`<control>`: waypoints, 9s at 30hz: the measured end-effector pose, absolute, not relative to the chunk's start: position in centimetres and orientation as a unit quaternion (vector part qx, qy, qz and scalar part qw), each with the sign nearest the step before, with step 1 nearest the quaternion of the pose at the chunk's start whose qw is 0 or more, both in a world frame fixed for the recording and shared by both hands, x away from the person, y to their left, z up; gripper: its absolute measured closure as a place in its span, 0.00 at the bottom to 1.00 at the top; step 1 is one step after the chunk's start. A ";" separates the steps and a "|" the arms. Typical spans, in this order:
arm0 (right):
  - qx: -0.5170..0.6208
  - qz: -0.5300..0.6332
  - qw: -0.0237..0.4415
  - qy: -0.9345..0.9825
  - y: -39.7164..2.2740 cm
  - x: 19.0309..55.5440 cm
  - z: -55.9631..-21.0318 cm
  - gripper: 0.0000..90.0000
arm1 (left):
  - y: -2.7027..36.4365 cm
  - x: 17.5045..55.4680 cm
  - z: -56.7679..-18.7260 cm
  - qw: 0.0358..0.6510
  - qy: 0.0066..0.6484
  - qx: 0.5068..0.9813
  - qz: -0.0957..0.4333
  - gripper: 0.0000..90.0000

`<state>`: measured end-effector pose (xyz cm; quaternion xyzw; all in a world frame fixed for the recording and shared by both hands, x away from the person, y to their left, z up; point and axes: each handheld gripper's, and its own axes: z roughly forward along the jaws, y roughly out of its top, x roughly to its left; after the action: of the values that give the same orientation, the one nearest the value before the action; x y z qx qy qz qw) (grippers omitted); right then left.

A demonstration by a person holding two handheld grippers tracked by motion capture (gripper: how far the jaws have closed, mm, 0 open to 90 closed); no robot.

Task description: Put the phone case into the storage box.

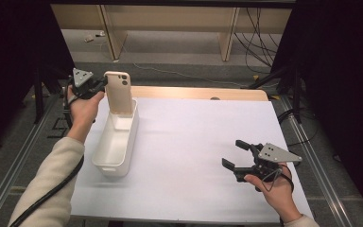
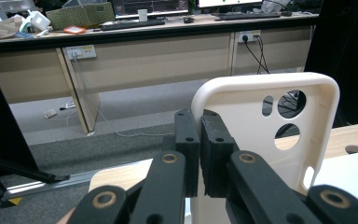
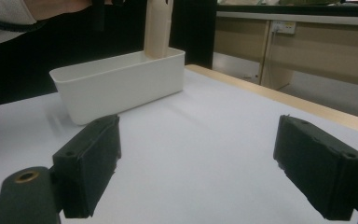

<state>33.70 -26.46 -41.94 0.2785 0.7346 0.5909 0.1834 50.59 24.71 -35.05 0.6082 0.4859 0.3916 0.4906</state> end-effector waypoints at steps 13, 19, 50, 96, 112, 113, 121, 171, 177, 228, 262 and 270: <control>0.277 0.596 0.179 0.732 -26.4 33.8 -42.2 0.18 | 24.9 51.2 -35.4 0.482 0.491 0.609 0.395 0.96; 0.278 0.598 0.179 0.730 -26.3 33.8 -42.1 0.18 | 24.9 51.3 -35.4 0.482 0.491 0.609 0.395 0.96; 0.271 0.595 0.196 0.731 -26.5 33.9 -42.1 0.18 | 24.9 52.0 -36.0 0.484 0.502 0.601 0.391 0.96; 0.275 0.595 0.178 0.734 -26.5 33.8 -42.1 0.18 | 24.4 53.1 -36.8 0.475 0.504 0.608 0.387 0.96; 0.274 0.593 0.181 0.735 -26.5 33.8 -42.1 0.18 | 24.4 53.3 -37.3 0.471 0.507 0.612 0.383 0.96; 0.274 0.592 0.181 0.736 -26.5 33.8 -42.1 0.18 | 24.4 53.3 -37.4 0.471 0.507 0.612 0.383 0.96; 0.266 0.594 0.191 0.735 -26.6 34.0 -42.2 0.18 | 24.3 53.3 -37.4 0.469 0.507 0.614 0.382 0.96; 0.275 0.600 0.172 0.731 -26.3 33.9 -42.3 0.18 | 24.2 53.7 -39.5 0.447 0.524 0.626 0.366 0.96; 0.275 0.594 0.175 0.735 -26.3 33.9 -42.3 0.18 | 24.1 53.8 -39.5 0.447 0.525 0.626 0.365 0.96; 0.263 0.592 0.182 0.740 -26.3 34.1 -42.5 0.18 | 24.0 54.3 -40.7 0.429 0.527 0.644 0.352 0.96; 0.270 0.591 0.166 0.742 -26.1 34.0 -42.6 0.18 | 23.8 55.2 -41.2 0.409 0.537 0.648 0.354 0.91; 0.265 0.589 0.178 0.743 -26.2 34.0 -42.5 0.18 | 23.7 55.5 -40.8 0.402 0.537 0.657 0.344 0.86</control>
<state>34.05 -26.20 -42.47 0.2651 0.7427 0.5887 0.1775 55.48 23.69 -40.84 0.6568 0.5369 0.3441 0.4023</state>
